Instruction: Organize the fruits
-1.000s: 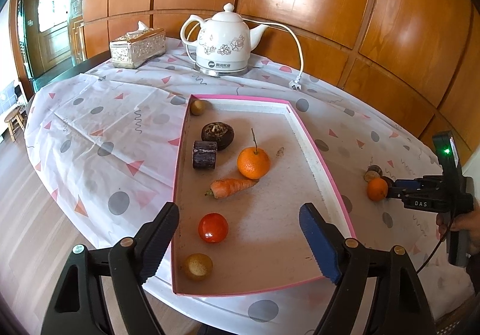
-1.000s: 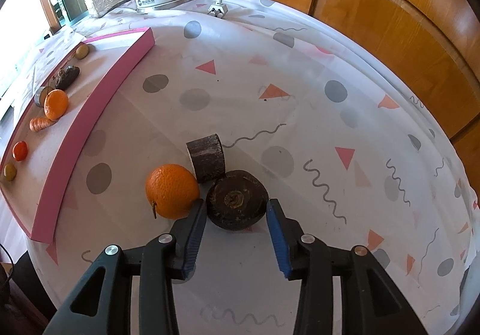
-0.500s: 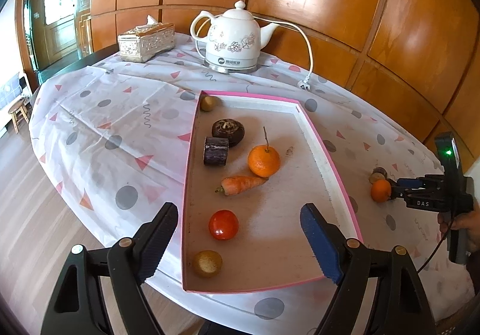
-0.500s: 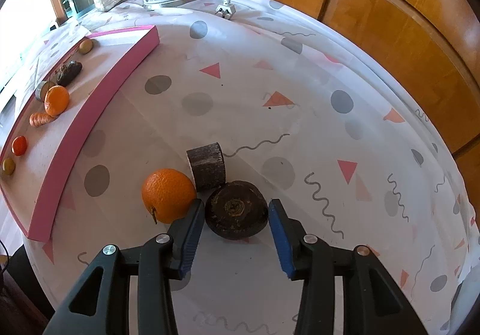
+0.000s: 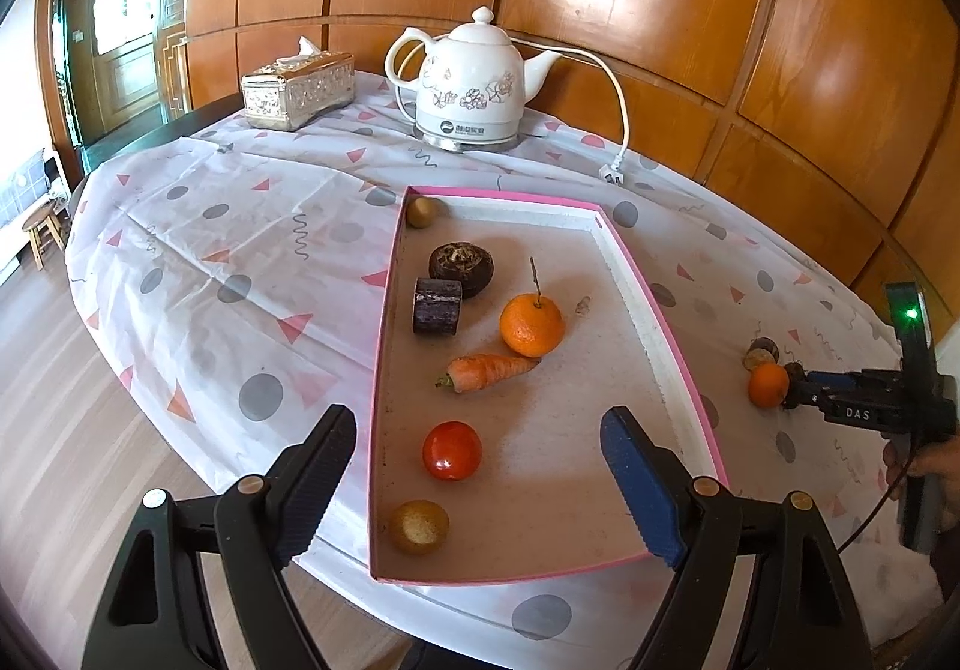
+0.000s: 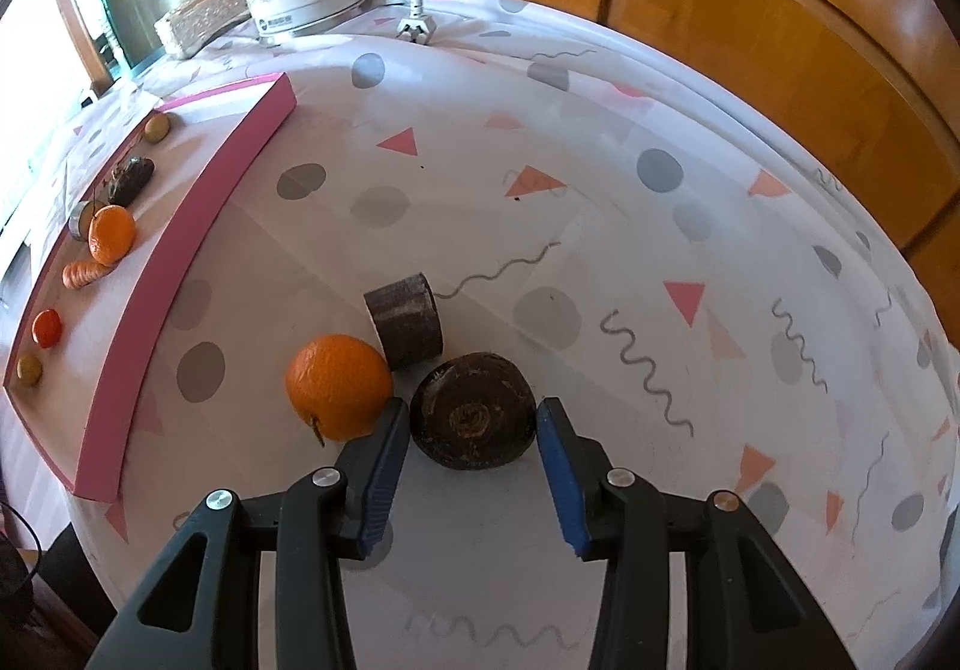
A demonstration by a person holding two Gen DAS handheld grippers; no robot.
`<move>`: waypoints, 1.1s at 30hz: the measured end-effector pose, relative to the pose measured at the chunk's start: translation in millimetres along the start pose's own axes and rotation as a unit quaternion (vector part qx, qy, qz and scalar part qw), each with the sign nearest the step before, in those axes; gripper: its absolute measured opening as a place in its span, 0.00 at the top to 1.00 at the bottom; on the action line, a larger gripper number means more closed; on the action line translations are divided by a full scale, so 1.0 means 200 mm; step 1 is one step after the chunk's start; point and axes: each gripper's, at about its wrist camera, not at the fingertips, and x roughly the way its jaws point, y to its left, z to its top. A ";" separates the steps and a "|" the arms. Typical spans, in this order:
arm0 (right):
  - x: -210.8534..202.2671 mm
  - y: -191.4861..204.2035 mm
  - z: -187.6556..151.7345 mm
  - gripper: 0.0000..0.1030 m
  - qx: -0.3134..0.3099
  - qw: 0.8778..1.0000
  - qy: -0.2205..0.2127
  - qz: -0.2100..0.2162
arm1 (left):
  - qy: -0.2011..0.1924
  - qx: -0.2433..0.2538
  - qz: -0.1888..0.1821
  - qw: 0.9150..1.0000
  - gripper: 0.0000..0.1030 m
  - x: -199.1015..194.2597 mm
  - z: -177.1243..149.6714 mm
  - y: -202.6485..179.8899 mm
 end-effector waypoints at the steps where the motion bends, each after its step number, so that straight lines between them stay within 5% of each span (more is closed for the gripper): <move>1: -0.01 0.00 -0.01 0.57 0.003 1.000 0.000 0.000 | -0.001 0.000 0.000 1.000 0.18 0.00 0.00 0.00; 11: -0.07 -0.02 -0.19 0.60 0.040 0.999 0.016 0.010 | -0.008 -0.008 0.003 1.000 0.18 -0.02 0.00 0.01; 24: -0.15 0.03 -0.34 0.62 0.094 0.991 -0.005 0.090 | -0.014 -0.037 0.015 0.999 0.18 -0.06 0.00 0.09; 26: -0.18 0.06 -0.34 0.91 0.100 0.989 -0.014 0.108 | -0.015 -0.043 0.018 0.999 0.18 -0.06 0.01 0.10; 27: -0.20 0.07 -0.33 0.95 0.105 0.987 -0.021 0.117 | -0.015 -0.046 0.019 0.999 0.18 -0.06 0.01 0.11; 33: -0.15 0.16 -0.29 0.95 0.072 0.994 0.004 0.083 | -0.013 -0.054 0.017 0.998 0.18 -0.06 0.00 0.14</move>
